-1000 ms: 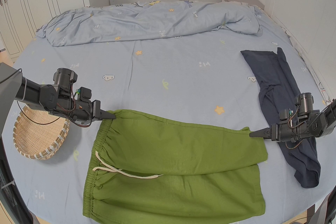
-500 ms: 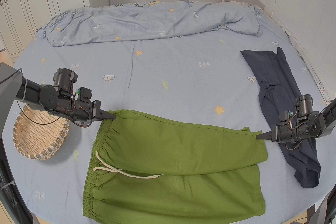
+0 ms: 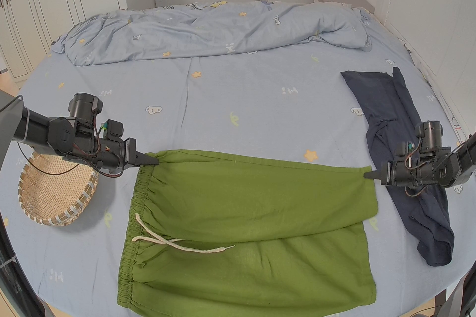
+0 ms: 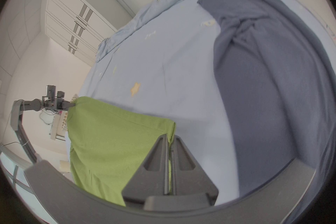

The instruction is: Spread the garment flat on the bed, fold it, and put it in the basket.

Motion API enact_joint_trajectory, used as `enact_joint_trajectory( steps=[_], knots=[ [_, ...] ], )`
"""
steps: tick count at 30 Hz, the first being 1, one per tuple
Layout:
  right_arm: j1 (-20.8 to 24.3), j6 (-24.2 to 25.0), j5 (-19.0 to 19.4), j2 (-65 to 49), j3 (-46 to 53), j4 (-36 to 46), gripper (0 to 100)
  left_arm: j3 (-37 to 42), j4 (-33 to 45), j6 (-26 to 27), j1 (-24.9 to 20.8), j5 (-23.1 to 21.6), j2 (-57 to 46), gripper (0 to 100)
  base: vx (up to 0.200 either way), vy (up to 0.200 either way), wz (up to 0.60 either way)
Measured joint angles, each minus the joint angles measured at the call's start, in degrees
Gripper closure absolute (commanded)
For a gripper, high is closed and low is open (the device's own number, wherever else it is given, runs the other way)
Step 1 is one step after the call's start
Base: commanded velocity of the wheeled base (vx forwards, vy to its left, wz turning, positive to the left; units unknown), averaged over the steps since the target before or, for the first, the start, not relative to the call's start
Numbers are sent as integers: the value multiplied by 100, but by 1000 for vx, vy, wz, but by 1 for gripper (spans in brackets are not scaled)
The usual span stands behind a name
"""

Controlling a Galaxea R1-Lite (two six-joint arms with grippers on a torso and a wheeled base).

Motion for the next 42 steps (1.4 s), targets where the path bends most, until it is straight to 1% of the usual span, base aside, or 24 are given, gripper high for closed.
enact_joint_trajectory(
  steps=[4,8,10,16,26,29,32,35,39,42],
  knots=[
    [311,74,-535,-61,-634,296,100,37,0,-5,113,0,-208,100,0,0,0],
    [842,123,-1352,-168,-1189,523,100,85,-4,-5,246,4,-484,100,0,0,0],
    [1057,138,-1521,-271,-1320,578,100,107,-4,-5,288,4,-597,100,0,0,0],
    [1623,176,-1614,-979,-1431,848,100,151,-9,-5,367,1,-846,100,0,0,0],
    [2753,189,-1625,-2688,-1293,2214,100,177,-13,-13,389,0,-958,100,0,0,0],
    [3009,189,-1625,-3128,-1208,2578,100,188,-15,-13,386,0,-970,100,0,0,0],
    [3133,194,-1625,-3465,-1078,2731,100,199,-20,-16,382,0,-981,100,0,0,0],
    [3146,197,-1631,-3668,-940,2744,100,210,-24,-13,378,0,-992,100,0,0,0],
    [3000,200,-1625,-3788,-758,2726,100,235,-28,-13,367,0,-1003,100,0,0,0],
    [2799,189,-1618,-3740,-688,2679,100,251,-37,-11,367,0,-1012,100,0,0,0]
  ],
)
